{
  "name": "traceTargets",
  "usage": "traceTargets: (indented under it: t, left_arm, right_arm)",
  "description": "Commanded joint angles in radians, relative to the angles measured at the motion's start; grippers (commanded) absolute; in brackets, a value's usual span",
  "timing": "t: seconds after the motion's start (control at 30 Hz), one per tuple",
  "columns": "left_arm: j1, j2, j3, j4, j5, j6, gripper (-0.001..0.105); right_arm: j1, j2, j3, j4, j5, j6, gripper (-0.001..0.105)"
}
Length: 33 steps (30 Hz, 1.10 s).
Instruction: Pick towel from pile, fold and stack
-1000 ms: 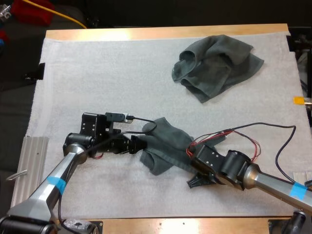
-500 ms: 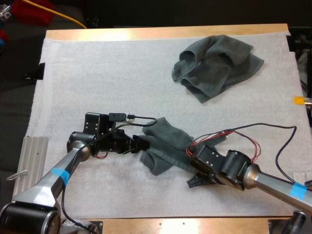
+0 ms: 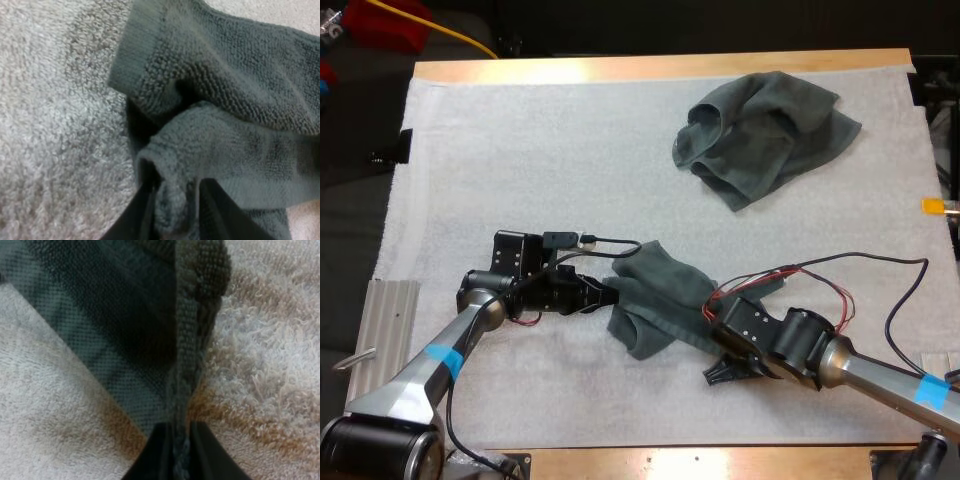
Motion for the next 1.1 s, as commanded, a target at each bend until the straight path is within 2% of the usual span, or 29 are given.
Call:
traceTargets:
  t: [0.0, 0.07, 0.13, 0.2, 0.37, 0.57, 0.77, 1.07]
  left_arm:
    - [-0.001, -0.016, -0.001, -0.006, 0.017, -0.003, 0.018]
    - [-0.001, -0.035, -0.001, -0.006, 0.008, -0.001, 0.017]
    - [-0.001, -0.064, -0.001, -0.006, -0.012, 0.005, 0.006]
    - [-0.001, -0.096, -0.001, -0.006, -0.030, 0.009, 0.000]
    - [-0.001, -0.179, -0.001, 0.017, -0.027, 0.012, 0.000]
    - [-0.001, -0.305, -0.016, 0.103, -0.027, 0.012, 0.000]
    - [-0.001, -0.411, -0.113, 0.242, -0.039, 0.019, 0.000]
    - [-0.001, -0.445, -0.341, 0.486, -0.120, 0.095, 0.000]
  right_arm:
    - [-0.001, -0.004, 0.002, 0.010, 0.014, 0.003, 0.002]
    - [-0.001, -0.004, 0.002, 0.010, 0.014, 0.003, 0.002]
    - [-0.001, -0.004, 0.002, 0.010, 0.014, 0.003, 0.002]
    - [-0.001, -0.004, 0.002, 0.010, 0.014, 0.003, 0.002]
    - [-0.001, -0.004, -0.008, 0.007, 0.014, 0.056, 0.002]
    - [-0.001, -0.013, -0.096, -0.011, 0.014, 0.072, 0.002]
    - [-0.001, -0.058, -0.193, -0.037, 0.043, 0.064, 0.002]
    - [-0.095, -0.130, -0.279, -0.038, 0.037, 0.063, 0.002]
